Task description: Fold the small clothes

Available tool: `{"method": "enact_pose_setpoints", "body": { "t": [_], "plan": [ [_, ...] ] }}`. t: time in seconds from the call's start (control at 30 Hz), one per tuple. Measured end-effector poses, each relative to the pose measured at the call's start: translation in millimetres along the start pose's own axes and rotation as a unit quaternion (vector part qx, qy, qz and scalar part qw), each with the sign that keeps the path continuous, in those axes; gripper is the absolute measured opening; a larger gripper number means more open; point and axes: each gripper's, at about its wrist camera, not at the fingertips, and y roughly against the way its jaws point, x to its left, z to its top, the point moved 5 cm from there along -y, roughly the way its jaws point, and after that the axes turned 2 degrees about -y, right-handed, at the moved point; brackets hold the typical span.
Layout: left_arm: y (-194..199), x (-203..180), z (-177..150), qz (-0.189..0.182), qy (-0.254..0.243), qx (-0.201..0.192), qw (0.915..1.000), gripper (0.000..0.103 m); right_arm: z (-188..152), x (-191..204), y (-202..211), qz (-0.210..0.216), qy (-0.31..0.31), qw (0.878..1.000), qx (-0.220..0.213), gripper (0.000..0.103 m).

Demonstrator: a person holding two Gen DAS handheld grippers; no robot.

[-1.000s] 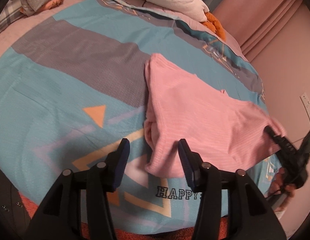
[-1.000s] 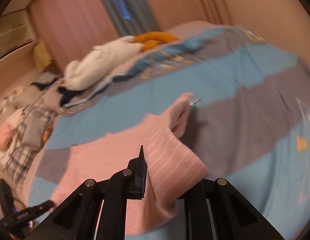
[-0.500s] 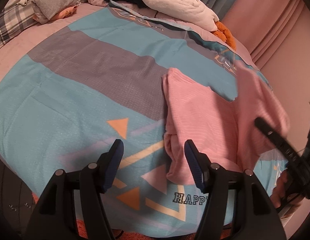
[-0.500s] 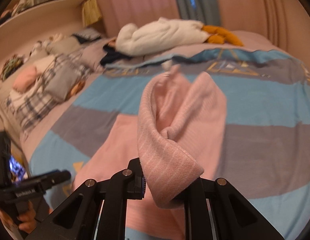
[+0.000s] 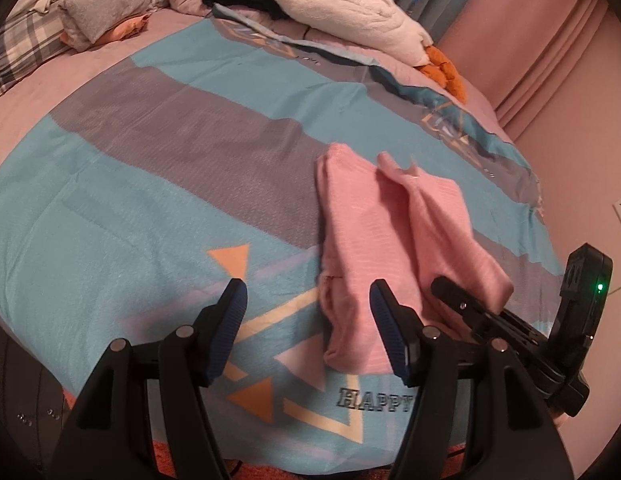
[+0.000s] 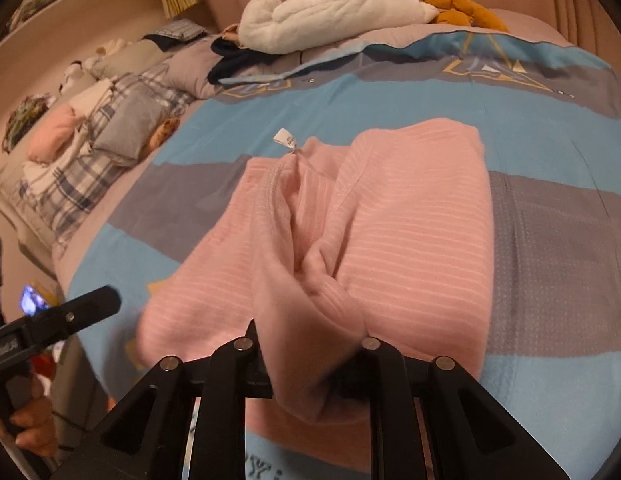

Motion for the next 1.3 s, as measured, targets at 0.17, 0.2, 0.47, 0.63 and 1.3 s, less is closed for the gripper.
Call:
{"method": "enact_pose_setpoints", "body": {
  "t": [0.17,0.2,0.47,0.63,1.3],
  "plan": [
    [6.0,-18.3,14.6,-0.041,-0.016,-0.010,0.9990,0.069,-4.0,-4.0,30.6,0.012,-0.003,1.000,-0.024,0.050],
    [5.6,-23.2,17.2,-0.053,-0.018,-0.009,0.9984,0.070,-5.7,-7.2,39.7,0.016,-0.007,0.999,-0.031,0.051],
    [-28.2,-68.1,26.2,-0.149,-0.048,0.046,0.9866,0.076,-18.0,-46.4,61.4,-0.038,-0.055,0.997,-0.048,0.055],
    [-68.1,-89.3,25.7,-0.161,-0.060,0.100,0.9801,0.076,-22.4,-67.8,68.2,-0.061,-0.084,0.993,-0.053,0.055],
    [-62.9,-104.4,36.5,-0.132,-0.112,0.056,0.9834,0.013,-27.0,-81.4,68.8,-0.057,-0.109,0.991,-0.058,0.055]
  ]
}}
